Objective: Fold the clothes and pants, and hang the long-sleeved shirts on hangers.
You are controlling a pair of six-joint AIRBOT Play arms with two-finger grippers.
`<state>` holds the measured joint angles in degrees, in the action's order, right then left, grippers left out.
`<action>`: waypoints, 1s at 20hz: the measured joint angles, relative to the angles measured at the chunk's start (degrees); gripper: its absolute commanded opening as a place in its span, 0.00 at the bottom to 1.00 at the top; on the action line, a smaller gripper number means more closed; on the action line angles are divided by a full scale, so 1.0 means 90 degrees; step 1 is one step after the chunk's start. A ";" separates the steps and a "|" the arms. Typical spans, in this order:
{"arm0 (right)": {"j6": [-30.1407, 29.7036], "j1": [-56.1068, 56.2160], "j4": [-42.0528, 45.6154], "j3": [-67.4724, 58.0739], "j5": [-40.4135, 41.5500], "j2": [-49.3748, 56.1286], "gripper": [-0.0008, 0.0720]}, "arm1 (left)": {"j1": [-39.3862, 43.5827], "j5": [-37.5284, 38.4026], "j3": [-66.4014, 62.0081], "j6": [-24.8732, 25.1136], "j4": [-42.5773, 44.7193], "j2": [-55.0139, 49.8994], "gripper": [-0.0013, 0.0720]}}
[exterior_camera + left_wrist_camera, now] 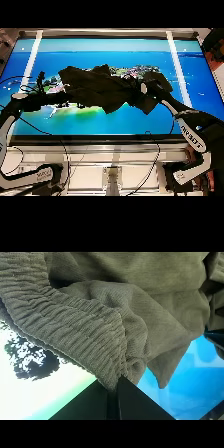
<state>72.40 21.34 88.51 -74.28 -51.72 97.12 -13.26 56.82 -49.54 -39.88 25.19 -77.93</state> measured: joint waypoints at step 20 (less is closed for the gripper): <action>0.1851 -0.2169 0.0466 -0.1120 -0.2518 -0.2341 0.03 | -0.1494 0.0061 -0.0005 -0.0865 0.3687 0.1853 0.08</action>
<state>89.06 1.83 92.71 -84.36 -74.39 76.05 -26.70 57.36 -49.58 -47.66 58.37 -61.25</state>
